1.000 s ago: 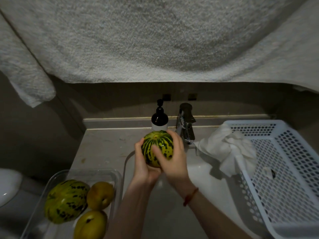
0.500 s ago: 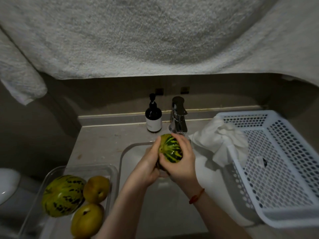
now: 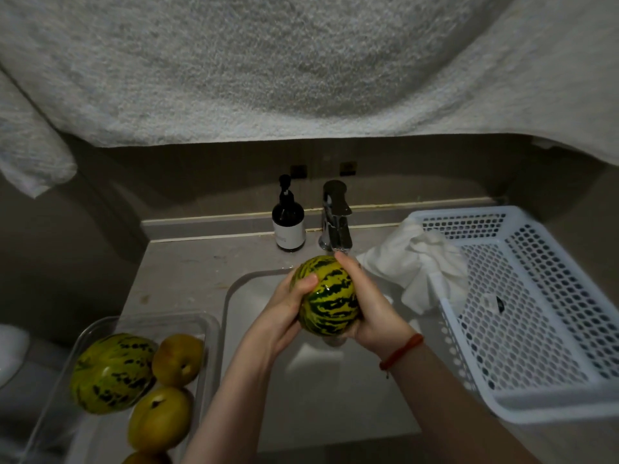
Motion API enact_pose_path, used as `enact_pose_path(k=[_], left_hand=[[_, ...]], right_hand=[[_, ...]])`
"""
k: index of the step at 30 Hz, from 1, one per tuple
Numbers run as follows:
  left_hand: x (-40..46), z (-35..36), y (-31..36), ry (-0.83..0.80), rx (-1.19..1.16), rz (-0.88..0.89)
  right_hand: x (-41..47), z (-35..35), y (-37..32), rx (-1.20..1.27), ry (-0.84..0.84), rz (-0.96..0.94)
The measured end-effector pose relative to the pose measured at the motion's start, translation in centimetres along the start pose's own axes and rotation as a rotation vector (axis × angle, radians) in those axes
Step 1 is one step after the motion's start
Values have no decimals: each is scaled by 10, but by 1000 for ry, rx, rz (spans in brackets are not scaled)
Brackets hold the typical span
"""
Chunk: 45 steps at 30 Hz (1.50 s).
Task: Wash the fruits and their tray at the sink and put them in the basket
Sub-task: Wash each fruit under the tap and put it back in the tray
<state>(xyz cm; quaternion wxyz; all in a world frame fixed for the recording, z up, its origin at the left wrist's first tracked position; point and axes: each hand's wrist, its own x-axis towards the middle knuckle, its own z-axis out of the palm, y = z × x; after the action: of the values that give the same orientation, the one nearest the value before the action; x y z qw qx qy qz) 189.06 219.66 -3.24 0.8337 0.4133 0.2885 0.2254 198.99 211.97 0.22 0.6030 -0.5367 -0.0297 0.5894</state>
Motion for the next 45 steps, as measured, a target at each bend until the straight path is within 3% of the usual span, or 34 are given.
enact_pose_path(k=[3, 6, 10, 12, 14, 16, 18, 21, 22, 24, 26, 30, 32, 36, 38, 40, 43, 45], left_hand=[[0, 3, 4, 34, 191, 21], [-5, 11, 1, 114, 430, -4], [-9, 26, -5, 152, -101, -216], [-10, 28, 1, 167, -154, -311], [-10, 29, -1, 196, -135, -274], [-12, 31, -8, 215, -9, -18], [-17, 30, -12, 150, 157, 235], [-18, 20, -12, 53, 365, 401], [-17, 17, -12, 40, 446, 436], [-16, 15, -13, 18, 529, 471], [-13, 15, -14, 7, 455, 418], [-8, 20, -15, 165, 97, 125], [-7, 21, -14, 157, -132, -33], [-13, 25, -9, 83, -156, -429], [-13, 28, -11, 113, -163, -458], [-8, 29, -21, 228, -30, -228], [-4, 29, -31, 304, 491, 255], [0, 24, -33, 271, 736, 375]], right_hand=[[4, -8, 7, 20, 3, 69], [10, -11, 21, 114, 11, -250], [4, -13, 36, -176, 57, -707], [2, -17, 43, -381, 49, -824], [1, -19, 50, -440, 52, -857], [-1, -14, 49, -302, 100, -779], [-2, -7, 36, -24, 109, -498], [-6, -6, 2, 37, -6, 105], [-7, -7, -6, 9, -23, 232], [-8, -7, -11, -13, -8, 309], [-5, -7, -3, -31, 33, 178], [2, -7, 36, -376, 172, -633], [2, -12, 48, -568, 196, -899], [3, -25, 52, -714, 199, -1090], [8, -28, 48, -726, 156, -1132], [12, -21, 43, -521, 181, -922], [21, -15, 31, 41, 158, -95], [23, -15, 25, 271, 84, 162]])
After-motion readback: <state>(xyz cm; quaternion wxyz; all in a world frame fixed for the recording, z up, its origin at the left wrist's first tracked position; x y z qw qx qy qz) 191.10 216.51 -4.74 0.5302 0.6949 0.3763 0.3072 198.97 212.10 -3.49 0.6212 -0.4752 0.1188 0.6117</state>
